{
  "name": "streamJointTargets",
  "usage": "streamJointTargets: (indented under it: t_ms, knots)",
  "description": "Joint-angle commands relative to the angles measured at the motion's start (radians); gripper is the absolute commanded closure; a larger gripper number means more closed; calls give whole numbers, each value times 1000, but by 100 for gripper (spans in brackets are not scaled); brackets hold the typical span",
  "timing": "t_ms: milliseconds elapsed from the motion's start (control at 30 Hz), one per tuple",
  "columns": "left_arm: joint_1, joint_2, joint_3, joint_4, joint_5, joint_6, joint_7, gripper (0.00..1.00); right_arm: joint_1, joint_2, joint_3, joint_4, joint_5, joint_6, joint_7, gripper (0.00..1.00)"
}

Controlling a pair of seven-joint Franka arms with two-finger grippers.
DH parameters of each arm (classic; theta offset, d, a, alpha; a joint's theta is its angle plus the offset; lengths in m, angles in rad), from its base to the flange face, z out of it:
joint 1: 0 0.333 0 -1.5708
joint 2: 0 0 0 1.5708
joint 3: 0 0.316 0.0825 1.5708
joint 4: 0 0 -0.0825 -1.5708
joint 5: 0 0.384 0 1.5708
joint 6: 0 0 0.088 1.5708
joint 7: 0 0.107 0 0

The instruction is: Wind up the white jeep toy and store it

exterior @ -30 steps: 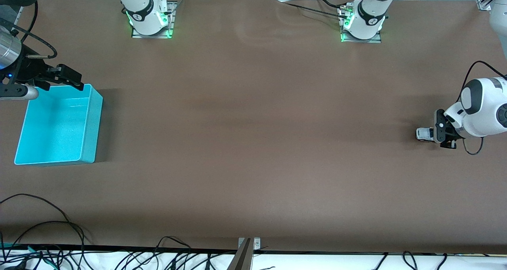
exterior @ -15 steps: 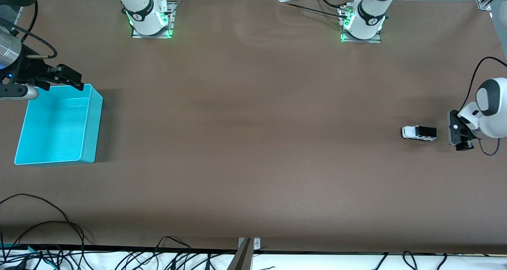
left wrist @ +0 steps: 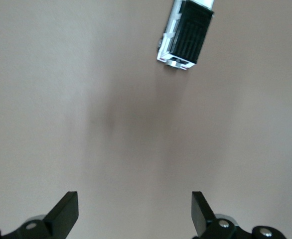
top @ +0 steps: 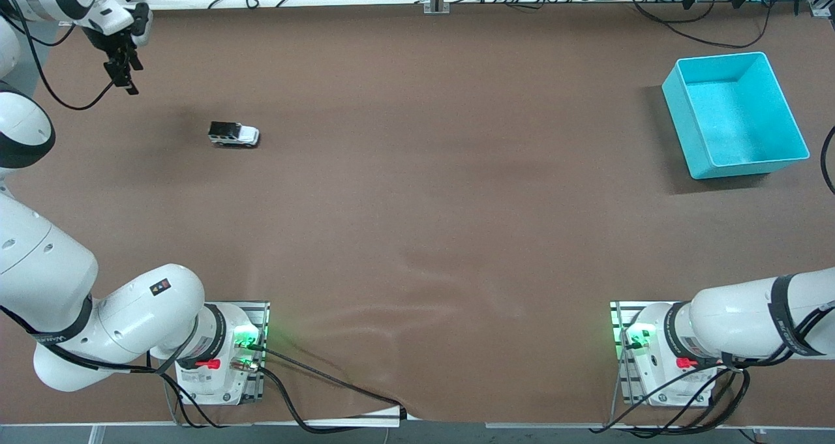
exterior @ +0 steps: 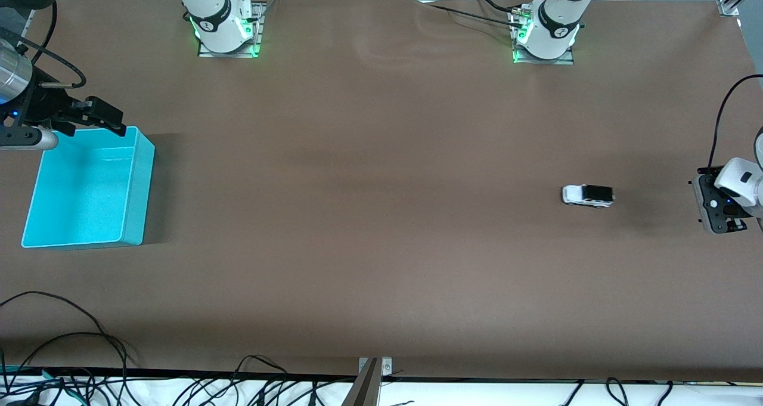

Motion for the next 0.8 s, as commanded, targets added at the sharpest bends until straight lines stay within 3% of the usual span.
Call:
streamJointTargets:
  t_ms: [0, 233, 600, 767]
  knots:
    - [-16, -28, -43, 35, -46, -88, -129, 0, -2, 9, 2, 29, 13, -25, -1, 0]
    - [-18, -51, -138, 58, -47, -167, -308, 0, -2, 9, 2, 29, 13, -25, -1, 0]
    - [-18, -59, -365, 90, -47, -339, -690, 0, -2, 9, 1, 29, 13, -23, -17, 0]
    - [-31, -85, -407, 87, -52, -356, -796, 0, -2, 7, 1, 29, 8, -22, -4, 0]
